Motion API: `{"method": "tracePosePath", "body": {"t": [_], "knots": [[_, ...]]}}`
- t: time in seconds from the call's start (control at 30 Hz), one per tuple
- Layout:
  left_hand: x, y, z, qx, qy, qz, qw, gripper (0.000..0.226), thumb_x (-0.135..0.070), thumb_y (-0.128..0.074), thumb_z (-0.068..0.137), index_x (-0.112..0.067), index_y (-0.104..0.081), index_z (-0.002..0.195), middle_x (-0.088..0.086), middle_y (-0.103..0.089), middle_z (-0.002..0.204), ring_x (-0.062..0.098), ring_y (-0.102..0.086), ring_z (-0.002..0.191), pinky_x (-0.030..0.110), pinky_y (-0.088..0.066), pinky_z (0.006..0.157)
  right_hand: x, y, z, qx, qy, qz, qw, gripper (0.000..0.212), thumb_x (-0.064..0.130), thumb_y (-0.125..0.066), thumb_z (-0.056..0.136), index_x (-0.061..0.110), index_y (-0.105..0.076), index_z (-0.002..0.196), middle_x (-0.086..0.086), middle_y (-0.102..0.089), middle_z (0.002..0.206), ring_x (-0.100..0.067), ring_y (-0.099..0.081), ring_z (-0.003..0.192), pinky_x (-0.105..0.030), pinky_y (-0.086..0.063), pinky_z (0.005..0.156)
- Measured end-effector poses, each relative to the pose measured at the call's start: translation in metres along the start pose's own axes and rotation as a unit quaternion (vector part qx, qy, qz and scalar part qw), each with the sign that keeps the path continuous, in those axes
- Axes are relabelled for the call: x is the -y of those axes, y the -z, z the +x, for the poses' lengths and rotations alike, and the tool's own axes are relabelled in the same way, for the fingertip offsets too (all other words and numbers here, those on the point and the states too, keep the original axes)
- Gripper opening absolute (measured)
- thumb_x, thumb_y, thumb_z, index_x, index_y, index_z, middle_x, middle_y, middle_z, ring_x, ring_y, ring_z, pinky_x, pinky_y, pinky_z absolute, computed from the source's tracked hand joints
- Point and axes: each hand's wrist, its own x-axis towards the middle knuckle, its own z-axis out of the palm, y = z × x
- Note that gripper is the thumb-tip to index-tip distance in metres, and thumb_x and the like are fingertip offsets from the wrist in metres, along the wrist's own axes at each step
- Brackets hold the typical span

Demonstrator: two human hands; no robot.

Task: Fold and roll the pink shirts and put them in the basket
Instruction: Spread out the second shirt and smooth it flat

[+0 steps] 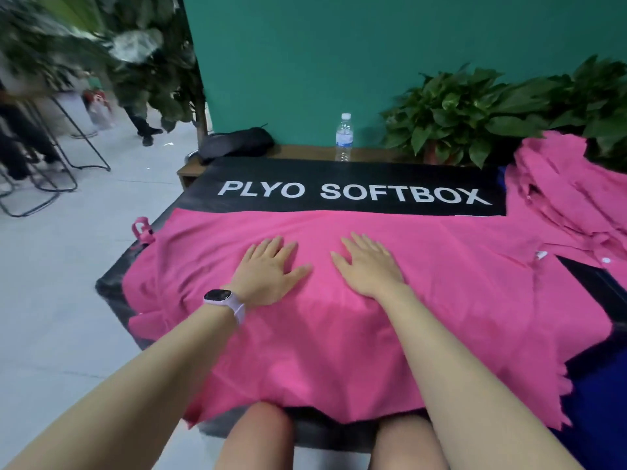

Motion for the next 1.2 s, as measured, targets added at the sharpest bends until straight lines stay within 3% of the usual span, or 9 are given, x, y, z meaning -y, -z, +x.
{"method": "tracePosePath", "body": {"t": [0.2, 0.27, 0.37, 0.43, 0.5, 0.6, 0.67, 0.93, 1.2], "knots": [[0.108, 0.034, -0.052, -0.001, 0.195, 0.015, 0.981, 0.104, -0.09, -0.021, 0.082, -0.02, -0.016, 0.16, 0.009, -0.008, 0.168, 0.028, -0.008, 0.154, 0.046, -0.008, 0.124, 0.004, 0.004, -0.005, 0.03, -0.02, -0.047, 0.998, 0.079, 0.075, -0.015, 0.096, 0.032, -0.009, 0.162, 0.004, -0.002, 0.17, -0.019, -0.001, 0.156, -0.04, 0.0, 0.126], [0.116, 0.041, -0.05, 0.014, 0.2, 0.02, 0.98, 0.104, -0.089, -0.029, 0.082, -0.014, -0.031, 0.154, 0.013, -0.026, 0.162, 0.031, -0.024, 0.149, 0.045, -0.021, 0.12, 0.009, 0.007, -0.006, 0.041, -0.034, -0.052, 0.997, 0.084, 0.078, -0.017, 0.093, 0.032, -0.008, 0.162, 0.004, 0.0, 0.17, -0.019, 0.0, 0.157, -0.042, -0.001, 0.126], [0.116, 0.053, -0.035, -0.058, 0.194, 0.019, 0.979, 0.08, -0.075, -0.042, 0.085, -0.011, -0.055, 0.131, 0.016, -0.056, 0.134, 0.035, -0.052, 0.122, 0.044, -0.042, 0.101, 0.019, 0.01, -0.005, 0.064, -0.064, -0.04, 0.995, 0.095, 0.086, -0.021, 0.087, 0.029, -0.008, 0.163, 0.003, 0.001, 0.17, -0.022, 0.002, 0.157, -0.047, -0.002, 0.126], [0.121, 0.057, -0.025, -0.083, 0.195, -0.015, 0.977, 0.067, -0.06, -0.041, 0.094, -0.01, -0.051, 0.137, 0.019, -0.053, 0.137, 0.037, -0.049, 0.126, 0.045, -0.04, 0.105, 0.025, 0.007, -0.005, 0.062, -0.079, -0.042, 0.994, 0.103, 0.09, -0.019, 0.082, 0.027, -0.008, 0.163, 0.0, 0.001, 0.17, -0.025, 0.002, 0.157, -0.049, -0.001, 0.125], [0.129, 0.051, -0.018, -0.052, 0.185, -0.003, 0.981, 0.064, -0.055, -0.037, 0.099, -0.012, -0.044, 0.145, 0.018, -0.042, 0.149, 0.036, -0.038, 0.138, 0.046, -0.031, 0.114, 0.028, 0.004, -0.006, 0.039, -0.087, -0.06, 0.994, 0.106, 0.091, -0.014, 0.081, 0.024, -0.009, 0.163, -0.002, -0.001, 0.17, -0.027, 0.001, 0.156, -0.05, 0.0, 0.125], [0.136, 0.034, -0.011, -0.033, 0.189, 0.032, 0.981, 0.074, -0.062, -0.026, 0.099, -0.019, -0.023, 0.158, 0.013, -0.014, 0.166, 0.032, -0.012, 0.153, 0.044, -0.008, 0.124, 0.041, -0.002, 0.0, 0.01, -0.073, -0.103, 0.992, 0.102, 0.084, -0.013, 0.087, 0.015, -0.014, 0.162, -0.007, -0.007, 0.17, -0.027, -0.004, 0.156, -0.051, 0.0, 0.125], [0.139, 0.028, -0.002, -0.035, 0.19, 0.035, 0.981, 0.079, -0.067, -0.023, 0.097, -0.021, -0.017, 0.16, 0.012, -0.007, 0.168, 0.031, -0.005, 0.154, 0.044, -0.004, 0.125, 0.056, -0.007, 0.007, 0.015, -0.053, -0.082, 0.995, 0.096, 0.08, -0.016, 0.09, 0.016, -0.014, 0.162, -0.007, -0.007, 0.17, -0.025, -0.004, 0.156, -0.05, 0.0, 0.125], [0.152, 0.031, 0.036, -0.041, 0.185, 0.068, 0.98, 0.085, -0.079, -0.025, 0.088, -0.029, -0.026, 0.157, 0.014, -0.02, 0.164, 0.032, -0.019, 0.15, 0.045, -0.016, 0.119, 0.059, -0.015, 0.033, 0.006, -0.051, -0.049, 0.998, 0.1, 0.085, -0.016, 0.085, 0.022, -0.012, 0.163, -0.004, -0.003, 0.17, -0.023, 0.0, 0.156, -0.045, -0.001, 0.126], [0.166, 0.031, 0.092, -0.017, 0.178, 0.063, 0.982, 0.089, -0.083, -0.021, 0.087, -0.031, -0.016, 0.16, 0.013, -0.01, 0.167, 0.032, -0.009, 0.154, 0.043, -0.007, 0.124, 0.054, -0.015, 0.077, 0.008, -0.059, -0.048, 0.997, 0.1, 0.086, -0.016, 0.085, 0.023, -0.009, 0.163, -0.003, -0.001, 0.17, -0.022, 0.004, 0.156, -0.044, 0.001, 0.126]]}}
